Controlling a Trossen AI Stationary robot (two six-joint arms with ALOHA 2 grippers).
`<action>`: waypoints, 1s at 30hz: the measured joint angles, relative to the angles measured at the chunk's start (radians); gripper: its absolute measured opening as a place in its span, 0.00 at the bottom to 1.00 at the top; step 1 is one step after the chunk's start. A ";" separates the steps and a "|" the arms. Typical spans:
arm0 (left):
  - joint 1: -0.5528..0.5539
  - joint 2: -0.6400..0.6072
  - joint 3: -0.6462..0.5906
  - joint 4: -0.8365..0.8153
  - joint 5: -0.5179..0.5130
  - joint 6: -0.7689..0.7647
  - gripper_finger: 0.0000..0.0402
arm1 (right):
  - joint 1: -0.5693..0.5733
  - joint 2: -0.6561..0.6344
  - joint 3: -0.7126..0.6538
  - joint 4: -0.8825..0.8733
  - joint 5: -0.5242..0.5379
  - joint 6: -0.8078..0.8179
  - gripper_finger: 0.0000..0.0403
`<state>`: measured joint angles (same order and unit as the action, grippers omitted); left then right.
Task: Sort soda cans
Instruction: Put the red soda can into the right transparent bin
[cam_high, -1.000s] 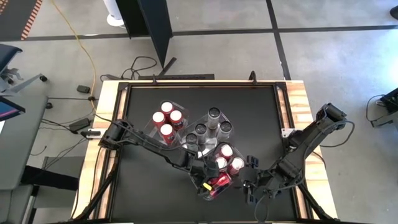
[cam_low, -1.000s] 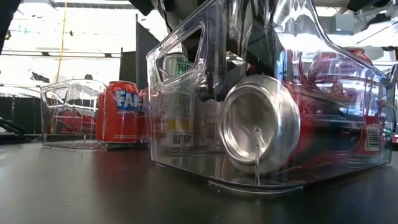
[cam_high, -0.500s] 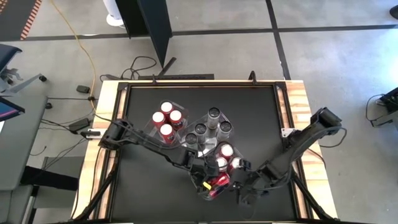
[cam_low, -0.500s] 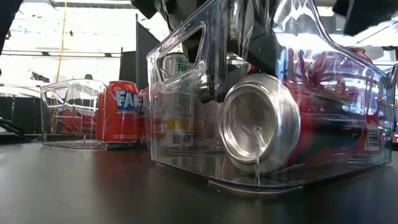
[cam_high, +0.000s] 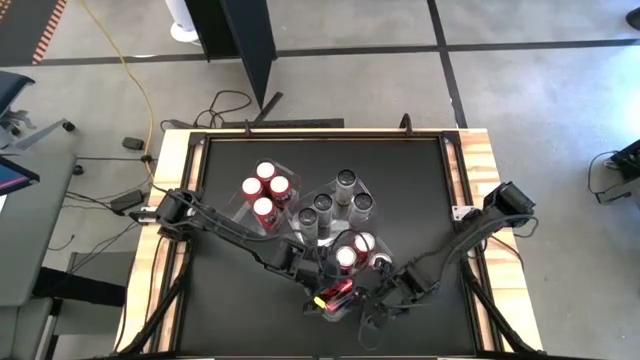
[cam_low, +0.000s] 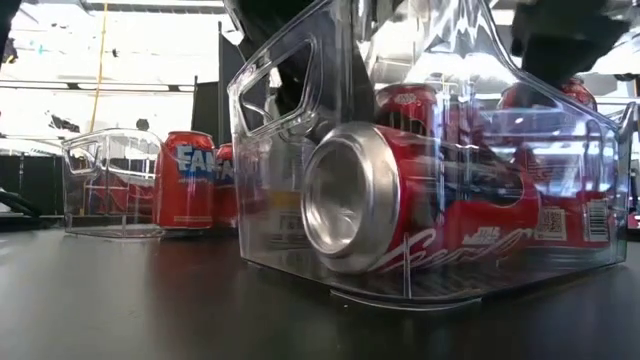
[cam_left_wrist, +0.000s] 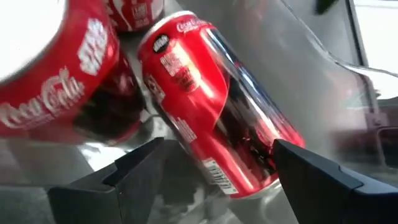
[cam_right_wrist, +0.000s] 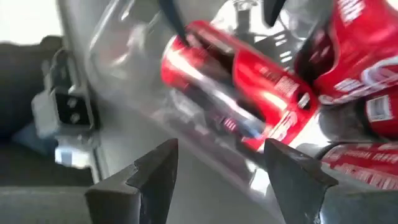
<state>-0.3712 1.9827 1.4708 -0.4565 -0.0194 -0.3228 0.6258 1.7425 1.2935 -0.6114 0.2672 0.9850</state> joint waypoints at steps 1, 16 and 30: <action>-0.003 -0.003 0.000 -0.002 -0.012 0.013 0.73 | -0.005 0.001 0.001 -0.003 0.000 0.012 0.63; -0.060 -0.179 0.000 -0.007 -0.179 0.211 0.63 | -0.010 -0.010 0.041 -0.017 0.014 -0.198 0.63; -0.173 -0.363 0.000 -0.119 -0.433 0.102 0.61 | -0.111 -0.002 0.091 -0.060 -0.060 -0.999 0.64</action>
<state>-0.5444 1.6194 1.4711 -0.5759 -0.4524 -0.2207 0.5144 1.7409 1.3846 -0.6709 0.2068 -0.0144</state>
